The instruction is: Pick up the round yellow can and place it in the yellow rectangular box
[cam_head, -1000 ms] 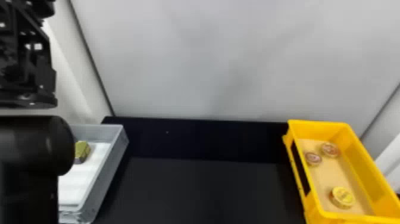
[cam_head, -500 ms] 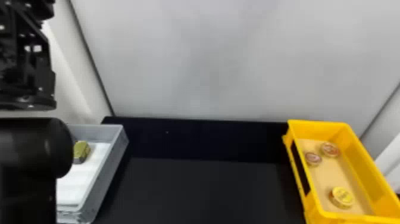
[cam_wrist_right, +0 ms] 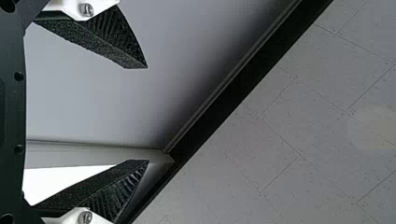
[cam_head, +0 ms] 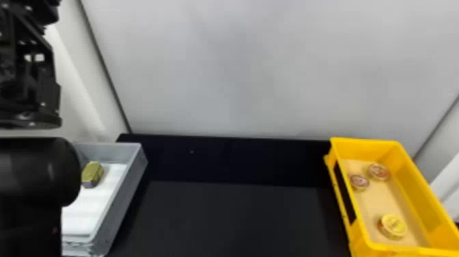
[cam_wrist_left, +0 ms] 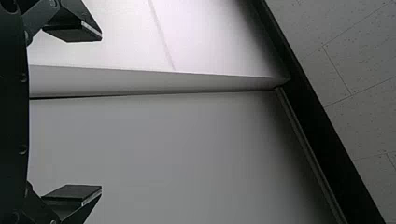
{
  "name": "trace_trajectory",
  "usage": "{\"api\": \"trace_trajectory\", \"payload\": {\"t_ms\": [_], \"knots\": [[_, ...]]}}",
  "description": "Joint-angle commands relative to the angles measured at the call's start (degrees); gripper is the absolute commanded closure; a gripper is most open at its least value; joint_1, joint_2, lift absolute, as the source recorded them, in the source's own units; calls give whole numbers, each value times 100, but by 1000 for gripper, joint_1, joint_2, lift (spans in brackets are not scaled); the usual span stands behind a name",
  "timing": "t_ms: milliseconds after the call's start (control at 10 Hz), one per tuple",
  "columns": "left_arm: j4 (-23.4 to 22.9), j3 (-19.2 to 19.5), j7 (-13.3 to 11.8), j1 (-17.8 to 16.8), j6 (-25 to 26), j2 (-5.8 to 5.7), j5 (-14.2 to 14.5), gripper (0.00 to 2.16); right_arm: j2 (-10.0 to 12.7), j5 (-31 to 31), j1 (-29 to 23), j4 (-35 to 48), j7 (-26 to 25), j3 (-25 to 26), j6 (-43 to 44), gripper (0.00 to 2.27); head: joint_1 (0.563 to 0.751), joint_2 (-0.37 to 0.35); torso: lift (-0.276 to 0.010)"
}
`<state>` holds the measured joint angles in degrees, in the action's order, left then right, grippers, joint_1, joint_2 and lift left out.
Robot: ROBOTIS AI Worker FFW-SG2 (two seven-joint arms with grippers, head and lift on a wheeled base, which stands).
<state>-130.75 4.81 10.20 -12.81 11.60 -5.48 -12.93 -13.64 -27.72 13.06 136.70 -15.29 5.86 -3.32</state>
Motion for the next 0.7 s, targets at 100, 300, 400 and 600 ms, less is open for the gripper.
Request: {"api": "trace_trajectory", "payload": {"t_ms": [100, 300, 400, 600], "knots": [[6, -24, 0, -11, 0, -23, 10, 125, -16, -16, 3, -3, -1, -6, 16, 55, 663, 54, -10], [15, -41, 17, -19, 0, -41, 10, 125, -25, -16, 3, -3, -1, -15, 7, 55, 663, 54, -10], [15, -50, 17, -11, 0, -41, 10, 125, -25, -16, -6, -3, -1, -6, -2, 55, 663, 54, -10], [23, -68, 17, -28, 0, -41, 10, 125, -25, -16, -6, -3, -1, -15, -2, 56, 663, 54, -10]]}}
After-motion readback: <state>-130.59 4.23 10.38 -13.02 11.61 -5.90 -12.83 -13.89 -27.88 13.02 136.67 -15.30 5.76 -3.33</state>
